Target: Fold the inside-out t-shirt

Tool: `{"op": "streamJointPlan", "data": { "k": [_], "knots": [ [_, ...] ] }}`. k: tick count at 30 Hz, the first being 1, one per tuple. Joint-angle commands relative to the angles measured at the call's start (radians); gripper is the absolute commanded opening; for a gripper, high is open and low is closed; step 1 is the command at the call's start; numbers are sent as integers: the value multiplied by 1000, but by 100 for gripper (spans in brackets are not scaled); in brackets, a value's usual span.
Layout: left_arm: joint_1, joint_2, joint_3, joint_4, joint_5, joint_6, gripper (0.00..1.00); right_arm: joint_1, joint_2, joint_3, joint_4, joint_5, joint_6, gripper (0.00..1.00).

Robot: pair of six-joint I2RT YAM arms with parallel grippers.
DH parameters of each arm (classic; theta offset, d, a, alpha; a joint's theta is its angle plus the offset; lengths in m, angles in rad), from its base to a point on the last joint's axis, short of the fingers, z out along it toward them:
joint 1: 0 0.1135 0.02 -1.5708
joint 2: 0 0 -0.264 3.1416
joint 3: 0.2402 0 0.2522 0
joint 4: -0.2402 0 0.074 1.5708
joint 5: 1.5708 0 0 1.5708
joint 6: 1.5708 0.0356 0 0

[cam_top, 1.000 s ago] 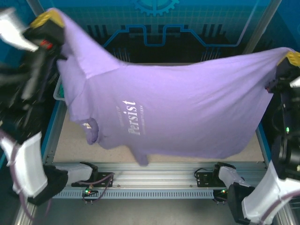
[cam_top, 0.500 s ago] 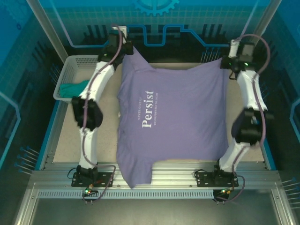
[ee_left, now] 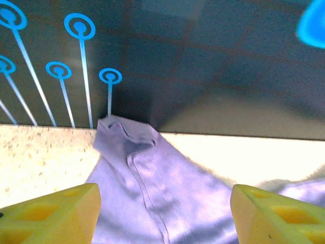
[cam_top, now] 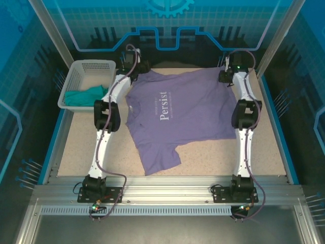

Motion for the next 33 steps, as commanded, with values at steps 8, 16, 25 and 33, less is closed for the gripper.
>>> {"op": "streamJointPlan", "data": {
  "k": [8,16,25,33],
  "knots": [
    [-115,-850,-1131,335,203,-341,70,-49,-816,-1002,118,26,197,50],
    [-301,-1186,-1527,210,213,-268,72,-261,-1066,-1386,107,35,279,51],
    [-373,-1309,-1731,191,262,-287,72,-315,-1004,-1473,103,-4,314,48],
    [-373,-1295,-1724,165,224,-227,73,-339,-903,-1424,139,-29,312,45]
  ]
}}
